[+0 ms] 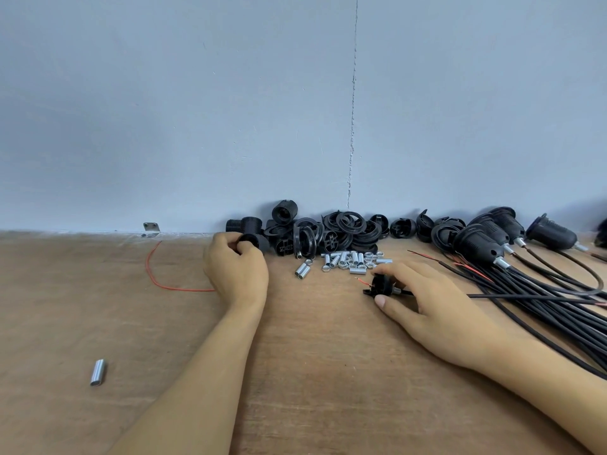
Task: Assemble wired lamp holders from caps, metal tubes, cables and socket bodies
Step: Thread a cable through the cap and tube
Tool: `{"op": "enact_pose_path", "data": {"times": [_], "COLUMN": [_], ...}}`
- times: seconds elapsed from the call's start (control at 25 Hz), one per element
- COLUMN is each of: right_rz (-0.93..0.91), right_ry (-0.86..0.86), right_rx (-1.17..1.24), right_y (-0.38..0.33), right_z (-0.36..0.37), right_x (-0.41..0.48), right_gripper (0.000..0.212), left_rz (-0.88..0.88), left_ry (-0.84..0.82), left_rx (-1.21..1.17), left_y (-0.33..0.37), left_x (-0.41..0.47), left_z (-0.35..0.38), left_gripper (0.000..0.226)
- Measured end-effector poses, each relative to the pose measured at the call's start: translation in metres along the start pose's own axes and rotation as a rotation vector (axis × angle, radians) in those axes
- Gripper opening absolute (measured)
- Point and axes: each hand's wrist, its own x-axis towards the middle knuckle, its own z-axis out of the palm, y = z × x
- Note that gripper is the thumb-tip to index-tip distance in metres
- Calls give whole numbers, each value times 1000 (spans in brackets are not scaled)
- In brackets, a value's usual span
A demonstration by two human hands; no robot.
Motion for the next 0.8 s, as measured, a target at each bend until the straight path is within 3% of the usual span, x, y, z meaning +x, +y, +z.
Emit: {"op": "enact_pose_path", "data": {"times": [0.16, 0.28, 0.4, 0.48, 0.56, 0.72, 0.8], "right_rz": [61, 90, 127, 139, 121, 89, 69], "right_ry": [42, 67, 92, 99, 64, -6, 10], "right_rx": [55, 75, 106, 137, 145, 114, 125], "right_y": [0, 3, 9, 12, 15, 19, 19], "right_z": [-1, -4, -8, -12, -15, -18, -19], "right_x": [2, 4, 6, 7, 7, 7, 6], "right_gripper": [23, 13, 16, 22, 30, 17, 11], "left_rz": [85, 55, -42, -77, -150, -246, -113], "left_ry": [-75, -378, -743, -878, -940, -956, -933], "left_rx": [-130, -251, -367, -374, -395, -450, -255], "left_y": [16, 28, 32, 31, 30, 29, 23], "left_x": [-19, -53, -85, -90, -86, -82, -83], "left_z": [2, 11, 20, 22, 22, 21, 22], "left_gripper": [16, 23, 29, 43, 46, 11, 28]}}
